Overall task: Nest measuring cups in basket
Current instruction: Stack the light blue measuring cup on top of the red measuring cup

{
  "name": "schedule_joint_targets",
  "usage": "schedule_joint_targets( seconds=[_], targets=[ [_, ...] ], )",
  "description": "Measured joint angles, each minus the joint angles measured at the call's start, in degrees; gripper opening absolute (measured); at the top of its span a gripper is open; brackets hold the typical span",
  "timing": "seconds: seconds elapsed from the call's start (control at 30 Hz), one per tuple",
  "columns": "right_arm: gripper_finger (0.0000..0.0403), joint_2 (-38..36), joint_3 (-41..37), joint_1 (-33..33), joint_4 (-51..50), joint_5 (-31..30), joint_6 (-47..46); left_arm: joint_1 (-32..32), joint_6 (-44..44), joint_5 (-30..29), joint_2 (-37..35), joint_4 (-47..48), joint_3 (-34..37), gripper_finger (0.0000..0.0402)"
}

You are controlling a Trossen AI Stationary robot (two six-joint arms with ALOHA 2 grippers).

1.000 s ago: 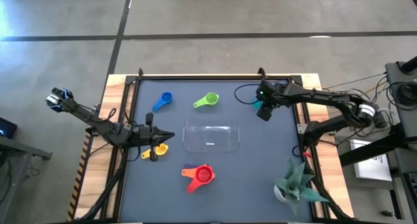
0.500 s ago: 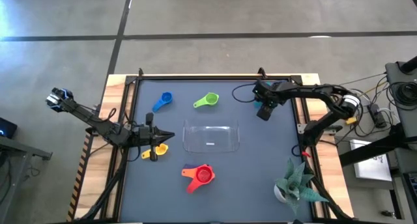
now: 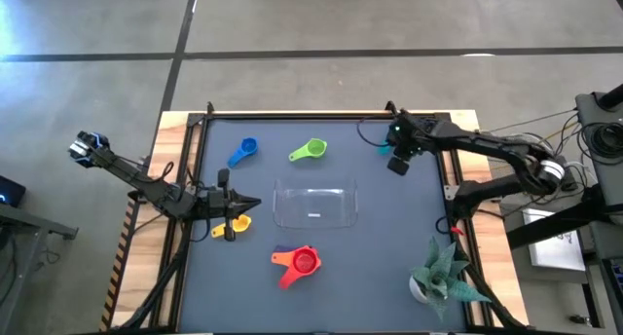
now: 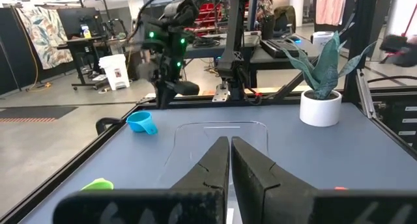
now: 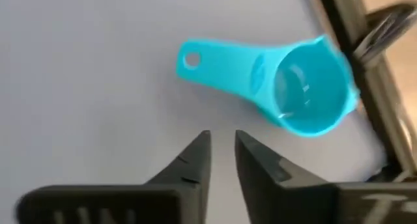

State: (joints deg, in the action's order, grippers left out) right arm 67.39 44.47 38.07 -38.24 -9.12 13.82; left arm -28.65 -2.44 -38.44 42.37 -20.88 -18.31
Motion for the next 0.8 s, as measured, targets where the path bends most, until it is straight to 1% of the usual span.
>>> schedule_joint_targets(
  seconds=[0.1, 0.23, 0.37, 0.63, 0.73, 0.8],
  targets=[
    [0.0111, -1.3, 0.0, 0.4, 0.0, -1.6, 2.1, 0.0, 0.0, 0.0, 0.0, 0.0, 0.0, 0.0000],
    [0.0165, -0.2, 0.0, 1.6, 1.0, -2.8, 3.1, 0.0, 0.0, 0.0, 0.0, 0.0, 0.0, 0.0000],
    [0.0198, 3.2, 0.0, 2.9, 1.9, -2.7, 3.7, 0.0, 0.4, 0.0, 0.0, 0.0, 0.0, 0.0000],
    [0.0205, 10.5, 0.0, 6.0, 7.3, -2.9, 6.2, 0.0, 0.4, 0.0, 0.0, 0.8, 0.0, 0.0000],
    [0.0198, 12.8, 0.0, 7.2, 9.1, -2.9, 6.2, 0.0, 0.4, 0.0, 0.0, 1.0, 0.0, 0.0000],
    [0.0184, 14.3, 0.0, 7.8, 9.1, -2.9, 6.4, 0.0, 0.4, 0.0, 0.0, 1.1, 0.0, 0.0000]
  ],
)
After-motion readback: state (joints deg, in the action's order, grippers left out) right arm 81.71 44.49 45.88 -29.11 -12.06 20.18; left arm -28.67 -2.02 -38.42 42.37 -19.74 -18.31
